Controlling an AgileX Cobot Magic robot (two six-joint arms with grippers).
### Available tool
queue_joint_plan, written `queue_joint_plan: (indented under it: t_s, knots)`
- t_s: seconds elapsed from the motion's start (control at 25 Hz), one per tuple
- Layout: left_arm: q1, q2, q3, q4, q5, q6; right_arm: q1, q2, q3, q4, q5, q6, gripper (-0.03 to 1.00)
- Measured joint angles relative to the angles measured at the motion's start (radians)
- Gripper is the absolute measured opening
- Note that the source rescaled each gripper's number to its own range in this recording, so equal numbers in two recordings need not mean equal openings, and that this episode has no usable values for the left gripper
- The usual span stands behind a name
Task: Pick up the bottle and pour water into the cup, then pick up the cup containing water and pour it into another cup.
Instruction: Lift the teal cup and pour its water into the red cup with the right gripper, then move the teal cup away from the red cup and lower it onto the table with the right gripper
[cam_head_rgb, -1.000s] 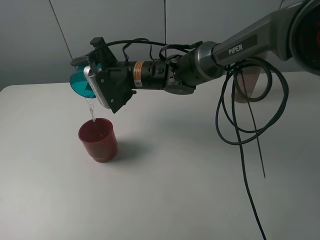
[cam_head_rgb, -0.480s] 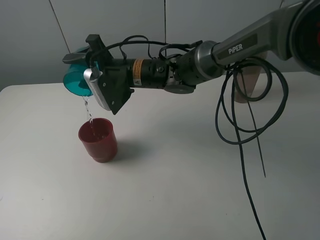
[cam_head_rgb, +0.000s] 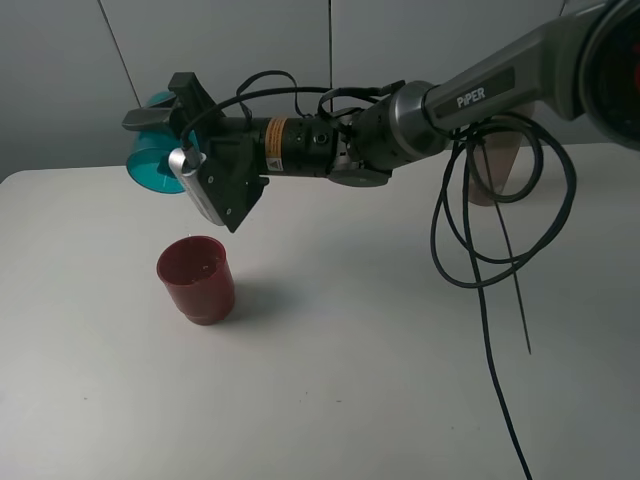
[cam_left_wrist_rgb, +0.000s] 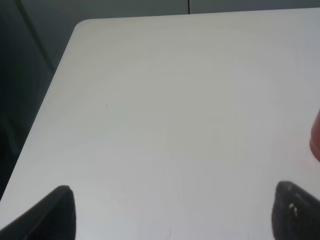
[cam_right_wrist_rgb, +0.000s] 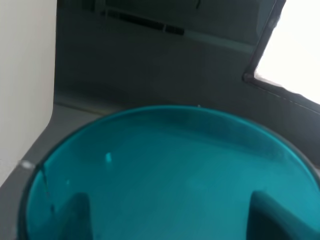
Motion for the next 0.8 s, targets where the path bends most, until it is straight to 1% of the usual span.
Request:
queue_joint_plan:
  t_s: [0.12,0.24,0.28,0.36,0.48,0.6,0.72,0.8]
  knots:
    - [0.000,0.000,0.000,0.000,0.000,0.000,0.000,0.000,0.000,-0.006,-0.001,0.048,0.02]
    - [0.000,0.000,0.000,0.000,0.000,0.000,0.000,0.000,0.000,-0.009,-0.001,0.173,0.02]
    - [0.000,0.000,0.000,0.000,0.000,0.000,0.000,0.000,0.000,-0.009,-0.001,0.252,0.02]
    - [0.000,0.000,0.000,0.000,0.000,0.000,0.000,0.000,0.000,-0.011,-0.001,0.445,0.02]
    - [0.000,0.000,0.000,0.000,0.000,-0.007,0.002,-0.011,0.000,-0.007,0.032,0.826,0.02]
    - [0.000,0.000,0.000,0.000,0.000,-0.007,-0.005,-0.036,0.000,-0.003,0.092,1.155,0.02]
    - [0.000,0.000,0.000,0.000,0.000,-0.007,-0.036,-0.046,0.000,0.004,0.121,1.422,0.02]
    - [0.000,0.000,0.000,0.000,0.000,-0.007,-0.065,-0.046,0.000,0.012,0.131,1.567,0.02]
